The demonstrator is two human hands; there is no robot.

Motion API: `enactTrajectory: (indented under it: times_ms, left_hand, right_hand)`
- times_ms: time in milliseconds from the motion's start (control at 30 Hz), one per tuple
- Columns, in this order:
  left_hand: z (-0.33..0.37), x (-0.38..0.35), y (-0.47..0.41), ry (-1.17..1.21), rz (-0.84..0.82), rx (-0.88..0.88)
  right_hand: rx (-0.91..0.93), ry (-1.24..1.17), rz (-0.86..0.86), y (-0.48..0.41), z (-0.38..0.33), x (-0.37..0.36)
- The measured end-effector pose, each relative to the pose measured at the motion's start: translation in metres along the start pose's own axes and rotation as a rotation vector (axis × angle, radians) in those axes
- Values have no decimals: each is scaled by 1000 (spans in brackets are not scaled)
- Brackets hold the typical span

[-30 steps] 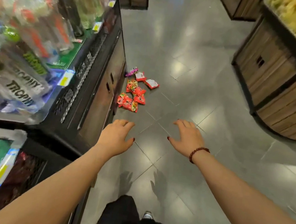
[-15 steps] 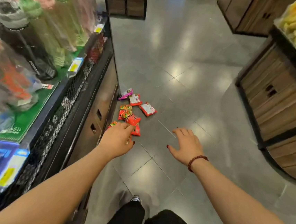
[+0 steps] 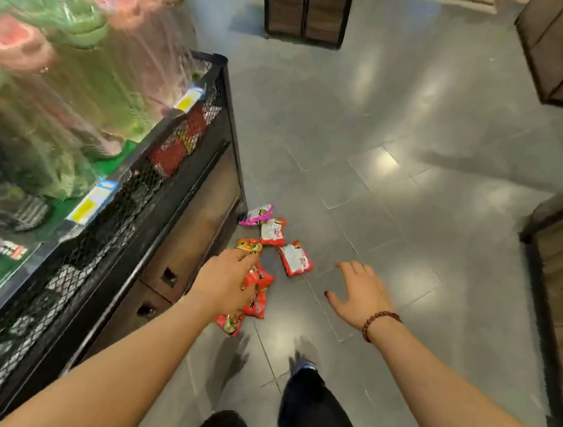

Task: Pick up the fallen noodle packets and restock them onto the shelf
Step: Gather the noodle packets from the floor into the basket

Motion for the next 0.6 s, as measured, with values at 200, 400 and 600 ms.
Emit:
enactTrajectory:
  times_ms: [200,400,600]
  left_hand:
    - [3,9,-80,0,-43,153]
    - [-16,5,-166,58,-58,269]
    - [-26,-5,-232,137,-89,410]
  right_hand:
    - [141,50,-63,-104,43,33]
    - [250,120,-148,-213,63,44]
    - [260,59,-254,-305,91,38]
Point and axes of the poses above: each hand's wrist, its own y-axis away from the middle knuckle, its own x-axis out of the back of the hand, z = x × y, the point moved 2 cm from there along -y, towards the middle knuckle, and after that the axes turned 8 degrees about x, right-handed, at the moved point
